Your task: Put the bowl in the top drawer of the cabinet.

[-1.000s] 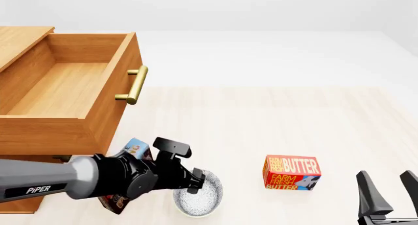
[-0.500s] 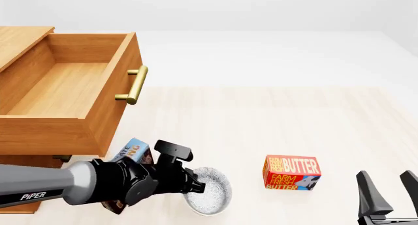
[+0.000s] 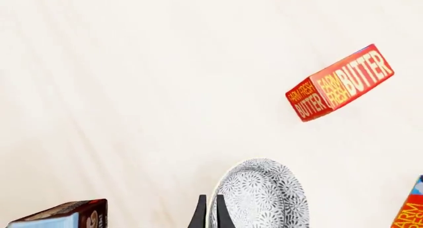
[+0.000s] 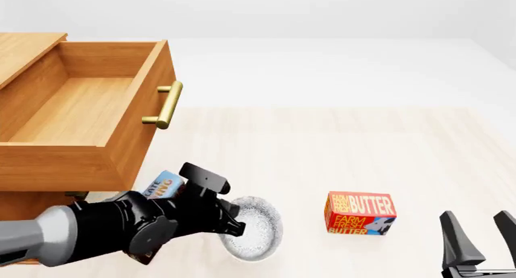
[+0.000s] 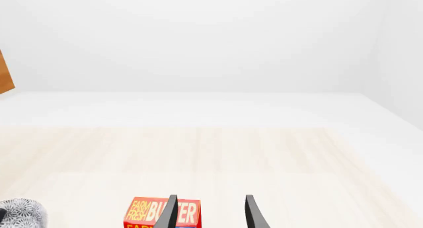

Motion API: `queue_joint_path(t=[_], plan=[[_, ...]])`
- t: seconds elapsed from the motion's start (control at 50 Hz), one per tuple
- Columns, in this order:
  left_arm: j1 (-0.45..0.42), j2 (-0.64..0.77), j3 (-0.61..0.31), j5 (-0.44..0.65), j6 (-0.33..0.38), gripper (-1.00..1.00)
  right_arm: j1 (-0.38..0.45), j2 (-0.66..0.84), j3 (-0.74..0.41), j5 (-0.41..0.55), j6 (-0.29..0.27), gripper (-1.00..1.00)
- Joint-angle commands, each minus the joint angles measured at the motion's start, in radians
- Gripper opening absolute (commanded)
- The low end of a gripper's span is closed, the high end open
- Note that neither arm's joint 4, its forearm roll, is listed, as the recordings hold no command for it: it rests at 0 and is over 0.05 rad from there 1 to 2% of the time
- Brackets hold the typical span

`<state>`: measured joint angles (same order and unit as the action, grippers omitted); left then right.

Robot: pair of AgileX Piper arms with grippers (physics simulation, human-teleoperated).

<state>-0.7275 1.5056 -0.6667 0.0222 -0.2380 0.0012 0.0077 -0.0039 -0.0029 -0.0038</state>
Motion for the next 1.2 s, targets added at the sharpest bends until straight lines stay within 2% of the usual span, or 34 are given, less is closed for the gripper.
queue_joint_path(t=[0.02, 0.5, 0.56, 0.62, 0.76, 0.78, 1.2], plan=[[0.007, -0.084, 0.009, 0.015, 0.049, -1.0, 0.0, -0.001, 0.0, 0.0, -0.001, 1.0], [-0.005, -0.204, 0.046, 0.028, 0.096, -1.0, 0.0, -0.001, 0.0, 0.0, -0.001, 1.0], [0.009, -0.238, 0.058, 0.02, 0.14, -1.0, 0.0, -0.001, 0.0, 0.001, -0.002, 1.0], [0.005, -0.234, 0.058, 0.027, 0.123, -1.0, 0.0, -0.001, 0.0, 0.0, -0.001, 1.0], [0.002, -0.285, 0.068, 0.036, 0.142, -1.0, 0.0, -0.001, 0.0, 0.0, -0.001, 1.0], [-0.004, -0.383, 0.076, 0.068, 0.167, -1.0, 0.0, -0.001, 0.0, 0.0, -0.001, 1.0], [-0.01, -0.465, 0.076, 0.094, 0.188, -1.0, 0.0, -0.001, 0.0, 0.001, -0.001, 1.0]])
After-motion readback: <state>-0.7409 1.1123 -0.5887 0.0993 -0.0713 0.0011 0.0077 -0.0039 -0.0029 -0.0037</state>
